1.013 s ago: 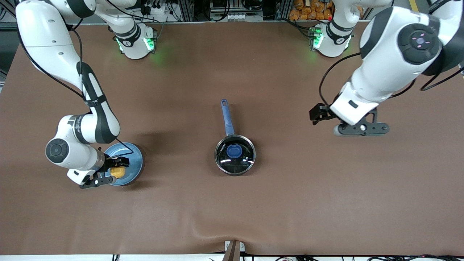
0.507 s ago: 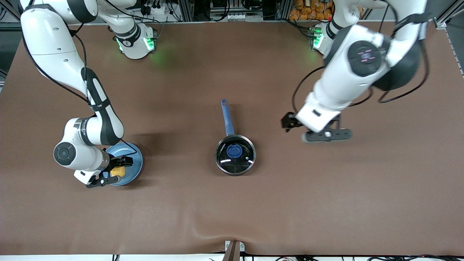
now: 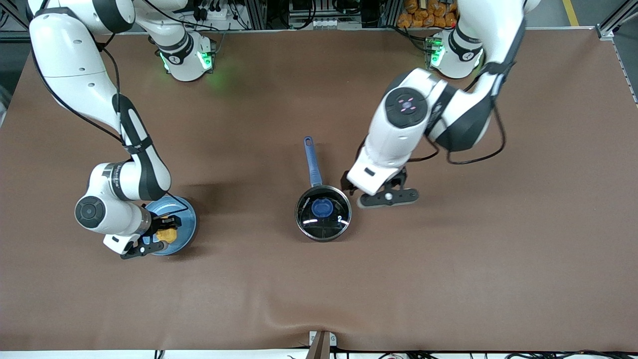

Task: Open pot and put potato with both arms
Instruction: 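Grasp the potato with the right gripper while the left gripper grasps the lid knob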

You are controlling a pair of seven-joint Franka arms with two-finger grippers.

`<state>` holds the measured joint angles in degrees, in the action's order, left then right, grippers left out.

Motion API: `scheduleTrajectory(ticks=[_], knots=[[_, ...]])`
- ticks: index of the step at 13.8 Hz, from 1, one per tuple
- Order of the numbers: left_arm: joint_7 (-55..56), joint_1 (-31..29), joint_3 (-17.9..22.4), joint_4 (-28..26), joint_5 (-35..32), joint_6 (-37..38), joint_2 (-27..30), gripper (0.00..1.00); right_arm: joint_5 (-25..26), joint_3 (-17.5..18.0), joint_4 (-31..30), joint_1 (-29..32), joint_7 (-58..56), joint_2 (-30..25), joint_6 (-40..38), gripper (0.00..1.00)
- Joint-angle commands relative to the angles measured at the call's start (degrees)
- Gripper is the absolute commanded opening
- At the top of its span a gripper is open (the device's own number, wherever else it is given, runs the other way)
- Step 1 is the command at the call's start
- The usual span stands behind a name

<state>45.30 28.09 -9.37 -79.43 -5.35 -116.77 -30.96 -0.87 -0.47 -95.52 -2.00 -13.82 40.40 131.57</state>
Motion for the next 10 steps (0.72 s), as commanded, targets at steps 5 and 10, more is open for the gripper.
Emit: scheduleTrajectory(ticks=[5,10], knots=[[9.0,12.2,9.3,3.8,-3.8,-10.0,-9.4,1.00,-0.9,1.0,2.1,-1.3,0.3,-3.7,-1.1,0.00],[10.7,16.2,12.4,5.9,-3.8,-13.4,-13.3,1.00,-1.0,2.3,3.1,-2.9,5.5,-7.2,-1.7,0.00]])
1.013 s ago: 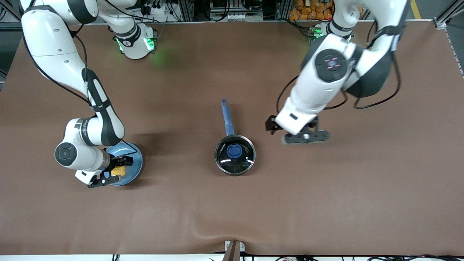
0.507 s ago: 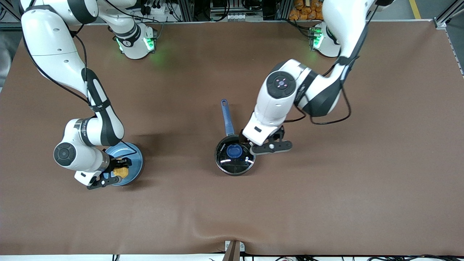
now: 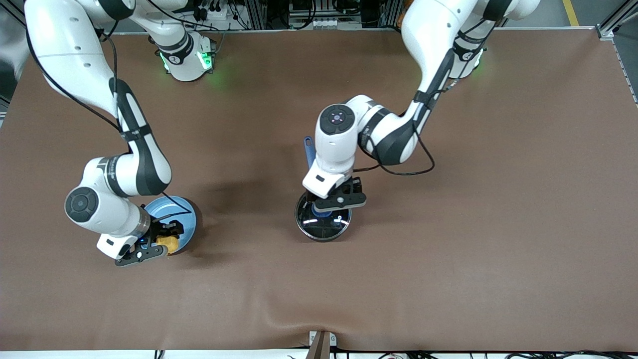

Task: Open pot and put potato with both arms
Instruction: 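Grasp the potato with the right gripper while the left gripper grasps the lid knob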

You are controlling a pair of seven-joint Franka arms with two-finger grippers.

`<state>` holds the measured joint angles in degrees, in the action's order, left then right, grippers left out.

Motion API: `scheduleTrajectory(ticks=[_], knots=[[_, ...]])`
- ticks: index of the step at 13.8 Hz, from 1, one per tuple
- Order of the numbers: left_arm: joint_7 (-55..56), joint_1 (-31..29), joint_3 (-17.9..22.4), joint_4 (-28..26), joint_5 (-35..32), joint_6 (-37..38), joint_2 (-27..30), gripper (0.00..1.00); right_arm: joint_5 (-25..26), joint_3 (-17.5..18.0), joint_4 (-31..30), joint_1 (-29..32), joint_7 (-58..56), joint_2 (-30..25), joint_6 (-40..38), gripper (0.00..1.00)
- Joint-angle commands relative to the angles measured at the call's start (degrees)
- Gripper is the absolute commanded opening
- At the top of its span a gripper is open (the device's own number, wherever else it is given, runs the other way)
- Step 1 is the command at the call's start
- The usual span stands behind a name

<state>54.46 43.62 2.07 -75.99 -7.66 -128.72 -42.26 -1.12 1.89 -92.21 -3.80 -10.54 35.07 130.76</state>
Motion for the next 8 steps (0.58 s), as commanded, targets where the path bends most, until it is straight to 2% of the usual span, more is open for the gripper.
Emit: scheduleTrajectory(ticks=[1,4,8], knots=[[1.9,0.8,0.9,2.4,-1.5,-2.7,-2.6,1.00,-0.7,0.0,0.0,-1.5,3.5,-1.9,-0.9,0.00],[2.4,0.8,0.9,2.5,-1.5,-5.9,-3.3,1.00,-0.7,0.0,0.8,-3.7,7.5,-3.1,-1.6,0.00],[2.4,0.8,0.9,2.9,-1.5,-6.9,-4.5,1.00,-1.0,0.0,5.0,-6.7,16.1,-3.3,-6.4,0.00]])
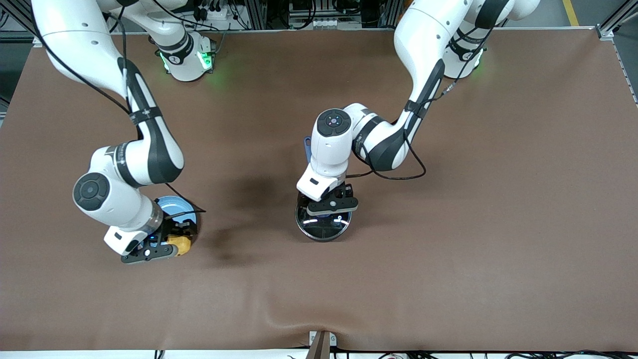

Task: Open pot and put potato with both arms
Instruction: 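Lift the potato with the right gripper while the left gripper lifts the lid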

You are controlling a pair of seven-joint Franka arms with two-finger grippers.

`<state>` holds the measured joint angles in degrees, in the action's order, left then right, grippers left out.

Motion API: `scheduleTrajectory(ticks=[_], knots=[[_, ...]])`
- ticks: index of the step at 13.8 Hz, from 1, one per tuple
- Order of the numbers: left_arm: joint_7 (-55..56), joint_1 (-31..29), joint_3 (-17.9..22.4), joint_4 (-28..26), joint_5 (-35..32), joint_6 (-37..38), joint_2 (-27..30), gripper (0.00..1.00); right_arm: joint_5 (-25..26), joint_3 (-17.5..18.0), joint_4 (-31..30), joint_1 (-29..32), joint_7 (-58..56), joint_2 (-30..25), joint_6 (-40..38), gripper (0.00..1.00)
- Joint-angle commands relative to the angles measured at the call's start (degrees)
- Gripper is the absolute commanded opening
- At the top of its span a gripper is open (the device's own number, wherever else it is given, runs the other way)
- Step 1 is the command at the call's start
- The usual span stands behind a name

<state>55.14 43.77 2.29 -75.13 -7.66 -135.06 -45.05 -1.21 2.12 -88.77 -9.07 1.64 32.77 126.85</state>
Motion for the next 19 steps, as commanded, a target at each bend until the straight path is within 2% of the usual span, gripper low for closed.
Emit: scheduleTrajectory(ticks=[1,6,8,11,13,15,17,19], knots=[[1.7,0.6,0.8,2.2,-1.5,-0.6,-2.0,1.00,-1.0,-0.3,2.1,-2.5,5.7,-1.0,-2.7,0.00],[1.7,1.0,0.9,2.2,-1.5,-1.1,-3.1,1.00,-9.7,-0.3,3.4,-3.7,8.7,-0.7,-2.8,0.00],[1.6,1.1,1.0,2.2,-1.5,-1.3,-3.6,1.00,-11.1,-0.3,3.4,-4.1,9.3,-0.7,-2.8,0.00],[1.7,1.2,1.2,2.2,-1.5,-1.5,-3.6,1.00,-10.4,-0.4,4.3,-5.4,11.1,-0.7,-2.8,0.00],[2.3,1.2,1.2,2.1,-1.5,-1.5,-3.4,0.64,-10.6,-0.4,4.9,-6.1,11.4,-0.7,-2.8,0.00],[3.9,1.1,1.2,2.1,-1.4,-1.5,-3.2,0.40,-10.9,-0.4,5.0,-6.1,11.5,-0.7,-2.8,0.00],[4.1,1.1,1.1,2.1,-1.2,-1.3,-2.9,0.29,-11.0,-0.4,5.3,-6.0,12.8,-0.7,-2.9,0.00],[3.9,0.6,1.0,1.9,-1.0,-0.3,-1.1,0.28,-11.1,-0.4,6.3,-6.1,13.2,-0.7,-4.4,0.00]])
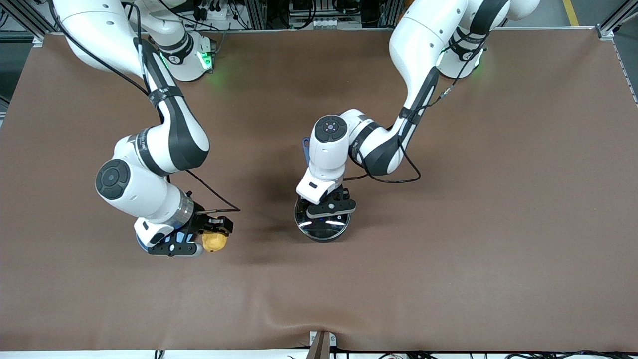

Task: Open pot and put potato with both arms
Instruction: 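Lift the potato with the right gripper while the left gripper lifts the lid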

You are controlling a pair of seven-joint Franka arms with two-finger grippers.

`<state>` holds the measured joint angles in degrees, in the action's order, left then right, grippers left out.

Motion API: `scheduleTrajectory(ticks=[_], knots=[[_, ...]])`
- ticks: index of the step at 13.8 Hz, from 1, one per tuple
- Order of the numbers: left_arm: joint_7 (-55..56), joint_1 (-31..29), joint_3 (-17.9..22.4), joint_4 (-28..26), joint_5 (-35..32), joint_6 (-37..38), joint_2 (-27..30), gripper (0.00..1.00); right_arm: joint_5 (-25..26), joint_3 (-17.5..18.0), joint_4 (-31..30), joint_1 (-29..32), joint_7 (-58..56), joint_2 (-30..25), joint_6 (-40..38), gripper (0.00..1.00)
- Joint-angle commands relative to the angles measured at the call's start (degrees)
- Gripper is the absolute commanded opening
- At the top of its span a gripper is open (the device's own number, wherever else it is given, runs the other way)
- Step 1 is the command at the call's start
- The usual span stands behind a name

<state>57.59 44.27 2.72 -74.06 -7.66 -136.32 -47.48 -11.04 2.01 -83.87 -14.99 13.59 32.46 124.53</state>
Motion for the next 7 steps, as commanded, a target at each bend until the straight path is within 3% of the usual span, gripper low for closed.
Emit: scheduleTrajectory(ticks=[1,5,7], knots=[[1.2,-0.1,0.4,0.8,-0.9,3.0,2.2,0.28,-1.2,-0.3,1.6,-0.3,2.2,-0.4,-2.3,0.00],[-0.3,-2.7,0.4,0.4,-0.9,8.8,7.9,0.28,-1.0,-0.3,1.8,-2.4,4.1,-0.5,-2.2,0.00],[-3.5,-4.4,0.3,-2.3,-0.9,11.8,11.0,0.28,-0.7,-0.3,1.9,-3.8,6.8,-0.5,-2.2,0.00]])
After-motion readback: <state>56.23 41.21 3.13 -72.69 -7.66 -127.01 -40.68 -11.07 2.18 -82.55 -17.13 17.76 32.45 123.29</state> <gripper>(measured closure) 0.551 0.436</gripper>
